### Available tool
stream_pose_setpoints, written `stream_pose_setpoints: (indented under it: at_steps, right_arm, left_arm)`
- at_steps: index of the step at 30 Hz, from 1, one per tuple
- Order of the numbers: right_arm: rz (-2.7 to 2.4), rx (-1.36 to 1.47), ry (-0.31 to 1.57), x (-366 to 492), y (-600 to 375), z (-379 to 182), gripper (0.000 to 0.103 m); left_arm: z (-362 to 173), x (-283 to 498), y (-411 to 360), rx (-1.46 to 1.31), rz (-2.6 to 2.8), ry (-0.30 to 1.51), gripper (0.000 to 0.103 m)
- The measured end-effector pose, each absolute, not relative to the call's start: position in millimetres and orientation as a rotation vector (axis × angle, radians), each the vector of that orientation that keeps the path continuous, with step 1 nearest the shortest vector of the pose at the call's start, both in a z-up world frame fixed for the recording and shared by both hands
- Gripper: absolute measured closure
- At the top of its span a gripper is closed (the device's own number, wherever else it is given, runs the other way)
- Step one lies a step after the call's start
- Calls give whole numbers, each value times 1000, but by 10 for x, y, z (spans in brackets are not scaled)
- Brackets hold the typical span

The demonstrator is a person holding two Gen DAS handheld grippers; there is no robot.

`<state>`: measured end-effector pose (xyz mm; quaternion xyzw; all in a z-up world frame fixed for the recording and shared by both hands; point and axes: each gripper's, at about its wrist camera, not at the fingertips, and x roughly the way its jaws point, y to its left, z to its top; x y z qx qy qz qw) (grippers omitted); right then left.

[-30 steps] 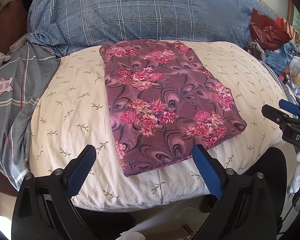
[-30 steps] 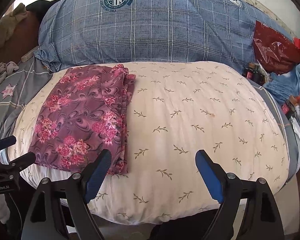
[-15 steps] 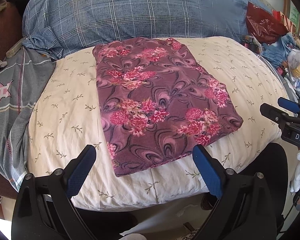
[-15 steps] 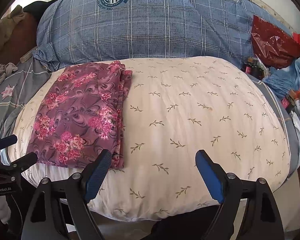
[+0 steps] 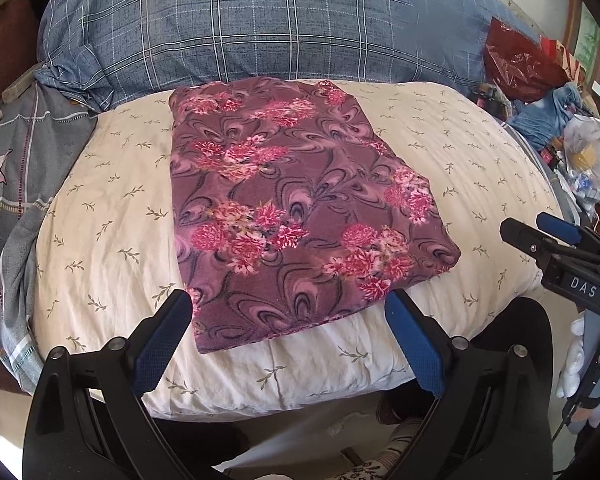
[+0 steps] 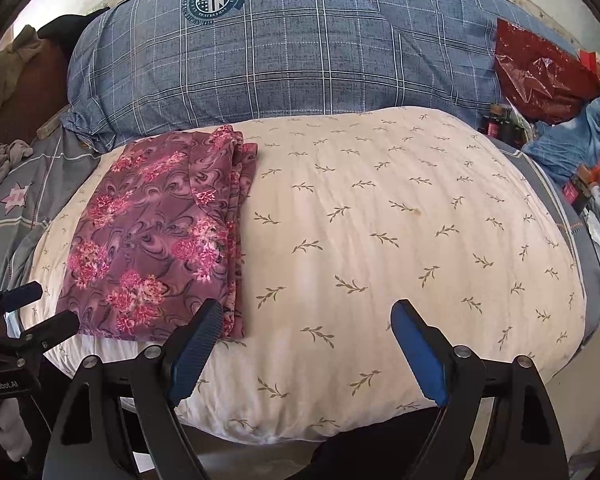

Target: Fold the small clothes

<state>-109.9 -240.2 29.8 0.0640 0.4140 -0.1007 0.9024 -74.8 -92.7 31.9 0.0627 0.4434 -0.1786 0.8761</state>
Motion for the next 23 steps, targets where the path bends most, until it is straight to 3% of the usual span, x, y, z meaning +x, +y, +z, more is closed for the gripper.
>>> stream_pose_setpoints:
  at_steps: [23]
  right_arm:
    - [-219,130,855,-1150,-2481,296,15]
  left_arm:
    - [299,-820,-992,162,-361,931,5]
